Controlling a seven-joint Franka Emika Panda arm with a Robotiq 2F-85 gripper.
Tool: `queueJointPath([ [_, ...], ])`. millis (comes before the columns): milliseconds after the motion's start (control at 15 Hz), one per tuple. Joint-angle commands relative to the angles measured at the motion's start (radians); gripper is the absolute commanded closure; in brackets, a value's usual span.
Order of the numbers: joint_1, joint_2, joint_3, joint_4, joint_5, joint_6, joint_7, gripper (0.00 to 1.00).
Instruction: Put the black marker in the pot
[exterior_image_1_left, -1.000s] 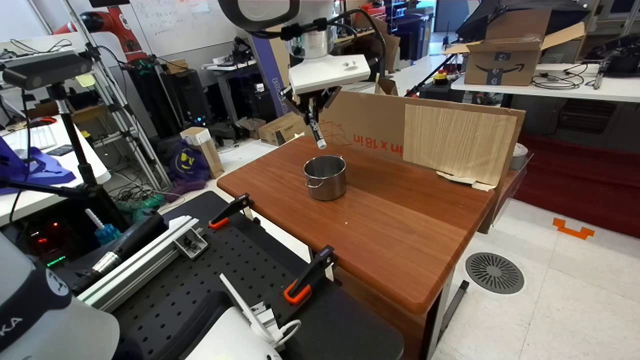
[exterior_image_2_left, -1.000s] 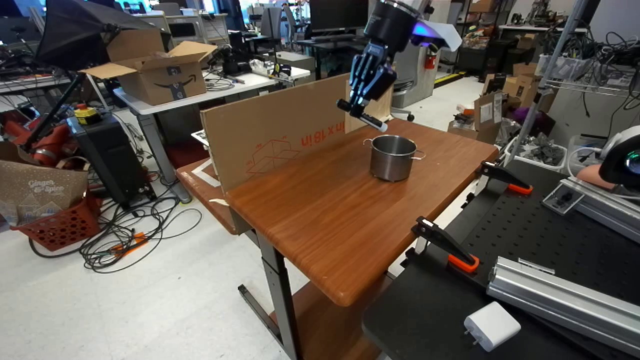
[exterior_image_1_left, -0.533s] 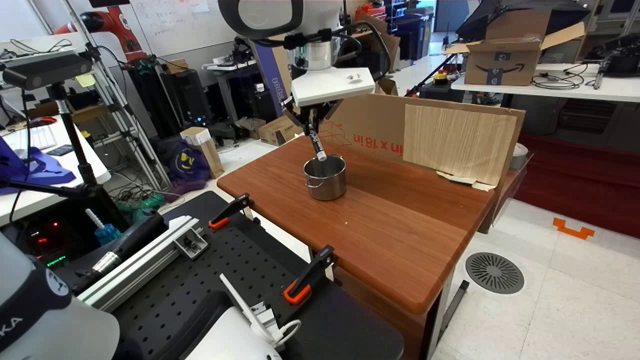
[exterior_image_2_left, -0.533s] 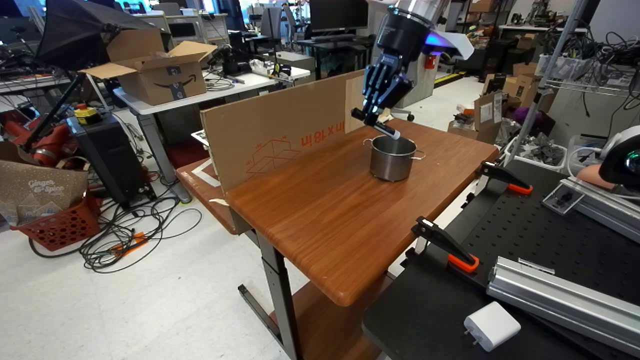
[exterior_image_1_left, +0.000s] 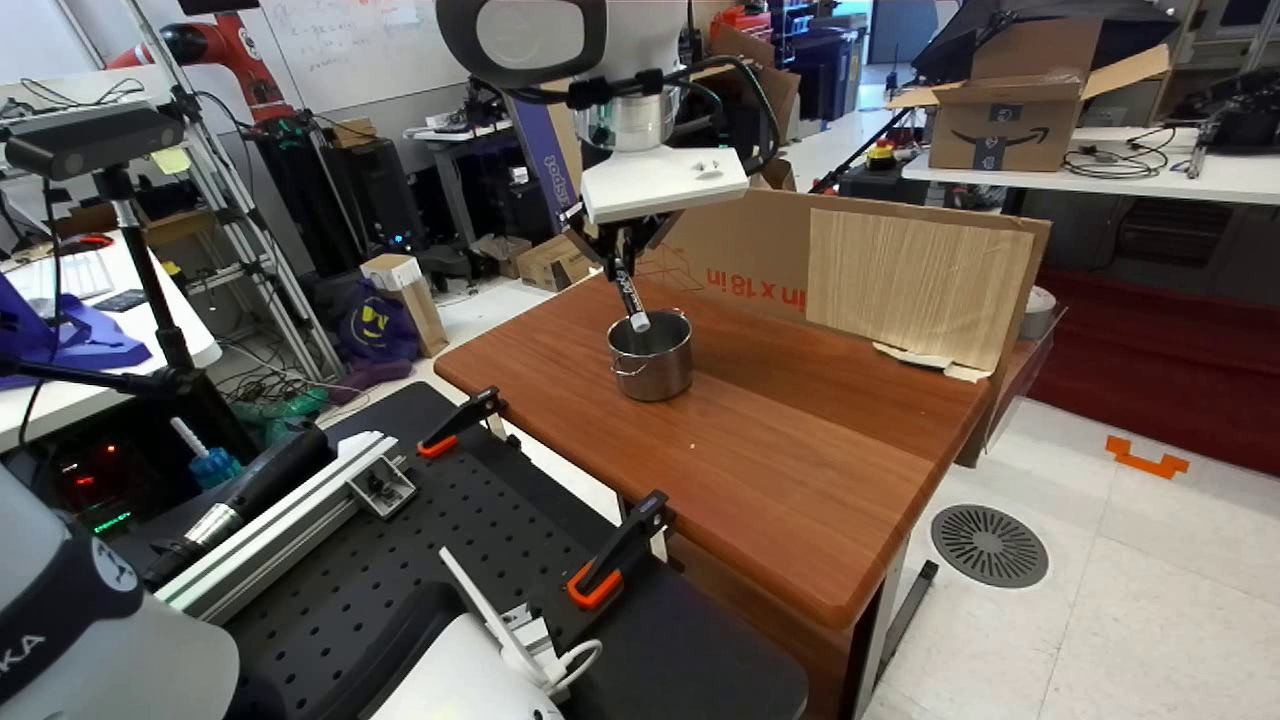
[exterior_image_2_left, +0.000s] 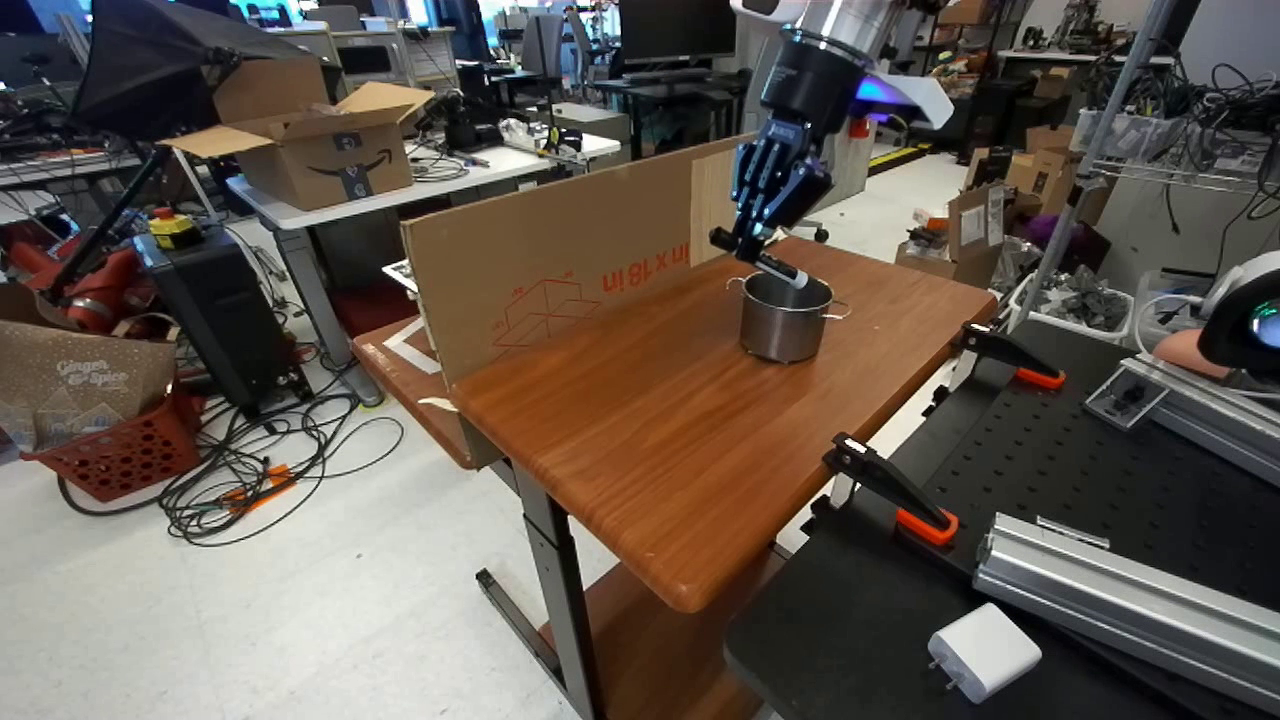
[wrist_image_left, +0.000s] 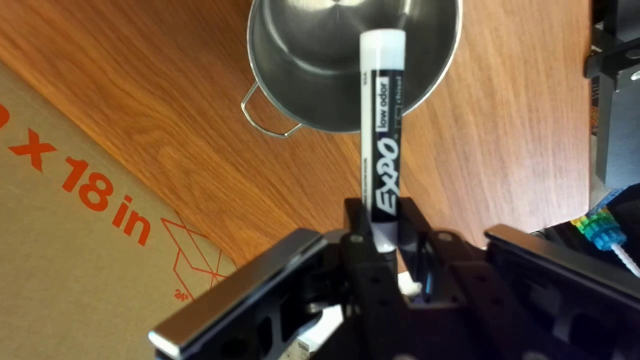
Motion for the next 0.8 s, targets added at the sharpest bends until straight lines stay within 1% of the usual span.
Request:
queueJointPath([
  [0, 0.021, 0.028, -0.023, 0.026, 0.018, -0.021, -0.022, 0.95],
  [733, 0.010, 0.122, -0.032, 0.093, -0.023, -0.028, 0.029, 0.95],
])
